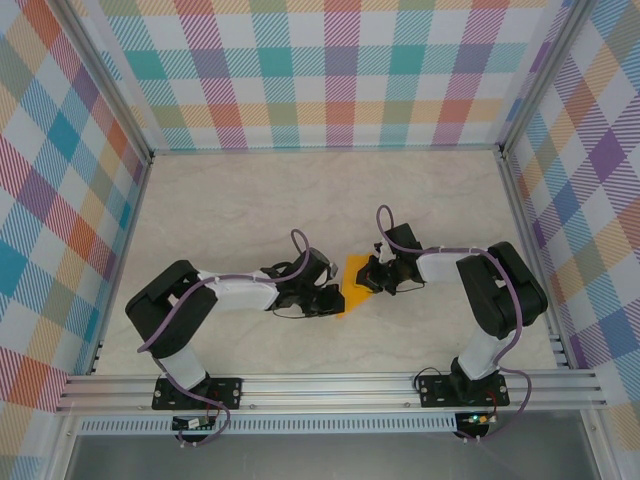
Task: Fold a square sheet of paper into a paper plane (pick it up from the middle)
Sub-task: Fourth fold the wing at the center of the table.
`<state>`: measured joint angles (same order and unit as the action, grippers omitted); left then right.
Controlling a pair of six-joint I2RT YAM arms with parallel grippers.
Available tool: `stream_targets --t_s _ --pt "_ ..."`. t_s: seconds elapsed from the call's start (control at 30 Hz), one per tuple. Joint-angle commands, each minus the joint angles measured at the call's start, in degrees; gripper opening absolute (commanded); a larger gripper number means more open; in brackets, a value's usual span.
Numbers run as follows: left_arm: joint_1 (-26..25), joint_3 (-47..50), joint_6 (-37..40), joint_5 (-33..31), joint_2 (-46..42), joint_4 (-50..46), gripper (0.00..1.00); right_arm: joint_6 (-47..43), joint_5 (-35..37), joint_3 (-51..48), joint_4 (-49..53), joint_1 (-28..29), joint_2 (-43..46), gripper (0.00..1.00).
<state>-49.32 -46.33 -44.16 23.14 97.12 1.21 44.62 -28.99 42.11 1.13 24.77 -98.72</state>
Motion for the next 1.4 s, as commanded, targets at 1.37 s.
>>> stream_targets --t_s 1.37 --pt "-0.75 -5.44 -0.48 -3.12 3.75 -1.91 0.14 0.68 7.46 -1.59 5.47 -0.03 -4.20 0.02"
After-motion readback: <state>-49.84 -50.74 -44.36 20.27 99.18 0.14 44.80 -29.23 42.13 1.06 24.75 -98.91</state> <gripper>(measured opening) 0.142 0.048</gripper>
